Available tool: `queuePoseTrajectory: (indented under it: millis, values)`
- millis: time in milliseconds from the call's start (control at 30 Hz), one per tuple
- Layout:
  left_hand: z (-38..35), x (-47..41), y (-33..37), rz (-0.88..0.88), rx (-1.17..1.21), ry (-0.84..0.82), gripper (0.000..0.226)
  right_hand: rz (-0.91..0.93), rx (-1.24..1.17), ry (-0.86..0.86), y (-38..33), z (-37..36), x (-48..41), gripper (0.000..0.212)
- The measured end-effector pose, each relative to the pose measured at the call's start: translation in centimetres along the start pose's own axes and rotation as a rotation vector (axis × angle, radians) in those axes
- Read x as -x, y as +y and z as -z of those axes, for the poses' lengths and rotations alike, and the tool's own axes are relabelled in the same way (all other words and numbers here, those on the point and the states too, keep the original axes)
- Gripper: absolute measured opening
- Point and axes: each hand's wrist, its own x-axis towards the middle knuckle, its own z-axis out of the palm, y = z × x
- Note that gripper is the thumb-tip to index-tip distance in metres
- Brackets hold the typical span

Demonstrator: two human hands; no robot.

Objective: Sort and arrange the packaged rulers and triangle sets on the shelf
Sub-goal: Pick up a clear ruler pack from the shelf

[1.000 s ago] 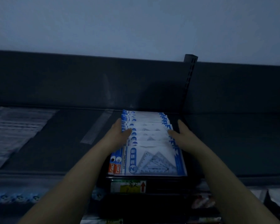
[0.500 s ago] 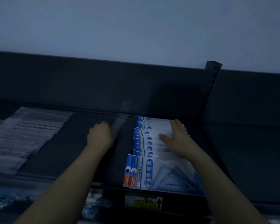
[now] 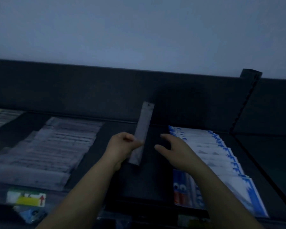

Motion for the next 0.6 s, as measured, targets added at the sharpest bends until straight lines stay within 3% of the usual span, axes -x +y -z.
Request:
queuePoseTrajectory:
  millis: [167, 267, 333, 433, 600]
  values:
    - [3.0, 0.6, -1.1, -0.074, 0.36, 0.066, 0.032, 0.062, -0.229, -0.041, -5.5, -3.5, -1.0, 0.034]
    - [5.1, 1.1, -1.6, -0.099, 0.523, 0.071, 0.027, 0.114, -0.322, -0.04, -7.6, -5.2, -1.2, 0.008]
    - [6.5, 1.7, -1.6, -0.136, 0.59, 0.078, 0.02, 0.16, -0.366, -0.074, -8.7, -6.0, -1.5, 0.005]
    - [9.4, 2.6, -0.7, -0.219, 0.546, 0.166, 0.017, 0.242, -0.34, -0.167, -10.2, -6.8, -1.9, 0.008]
    - [17.8, 4.6, -0.3, -0.322, 0.308, 0.458, 0.017, 0.351, -0.25, -0.304, -12.4, -9.1, -2.5, 0.016]
